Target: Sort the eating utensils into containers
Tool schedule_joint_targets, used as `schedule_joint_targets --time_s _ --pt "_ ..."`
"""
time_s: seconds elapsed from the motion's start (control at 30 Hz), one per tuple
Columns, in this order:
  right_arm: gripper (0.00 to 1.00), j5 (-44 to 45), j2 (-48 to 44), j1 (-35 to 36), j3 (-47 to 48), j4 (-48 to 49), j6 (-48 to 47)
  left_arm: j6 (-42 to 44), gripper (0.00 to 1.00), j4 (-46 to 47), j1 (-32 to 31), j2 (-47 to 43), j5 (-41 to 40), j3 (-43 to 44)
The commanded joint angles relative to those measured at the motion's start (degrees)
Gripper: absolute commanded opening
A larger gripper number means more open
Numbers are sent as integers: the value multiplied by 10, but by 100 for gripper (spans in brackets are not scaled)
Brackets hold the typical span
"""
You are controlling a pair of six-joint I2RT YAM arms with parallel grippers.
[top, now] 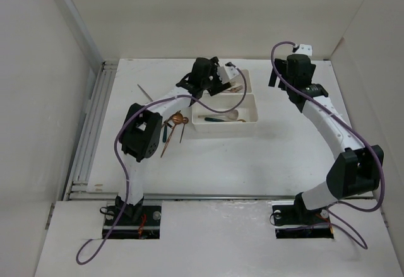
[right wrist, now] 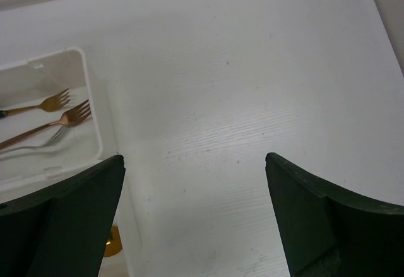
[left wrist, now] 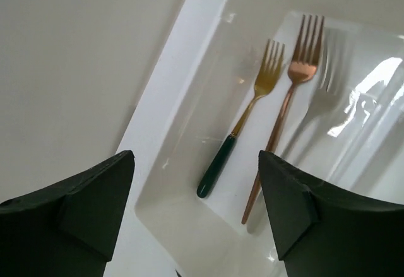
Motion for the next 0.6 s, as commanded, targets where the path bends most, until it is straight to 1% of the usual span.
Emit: schedule_joint_targets --time_s 0.0,0.07,0.13,0.17,0.2,0.23,0.27,0.3,0.33,0.37,0.4,0.43,0.47,0.5,0.57 --pt "97 -8 -3 -5 28 8 -10 -85 77 17 4 -39 -35 55" --pt "97 -17 -3 -5 28 8 -10 -136 79 -13 14 -60 -71 85" --pt "97 -25 2 2 28 8 -4 -199 75 -51 40 -76 -90 106" --pt "97 -25 2 2 28 8 -4 -258 73 -111 51 -83 -96 124" --pt "97 -25 2 18 28 8 1 -281 67 -144 77 -99 -90 124" --pt "97 -25 2 25 28 8 1 -313 63 -206 91 -117 -71 111" --pt "97 -25 7 33 28 8 7 -313 59 -206 105 -117 -71 94" --pt "97 -20 7 40 28 8 7 -334 54 -254 136 -141 -49 72" --pt "97 -14 7 55 28 8 13 -340 46 -272 153 -154 -35 46" --pt "97 -14 13 62 34 8 13 -340 43 -284 171 -168 -23 16" --pt "97 -14 13 69 34 8 20 -340 40 -291 187 -183 -11 -52" --pt "97 -9 13 81 34 2 27 -340 39 -291 221 -215 -2 -87" --pt "97 -9 13 86 34 2 28 -340 38 -280 238 -231 4 -118" --pt "97 -9 13 93 34 2 36 -334 38 -271 253 -243 5 -173" --pt "97 -9 13 107 34 -4 42 -297 38 -230 295 -269 11 -218"
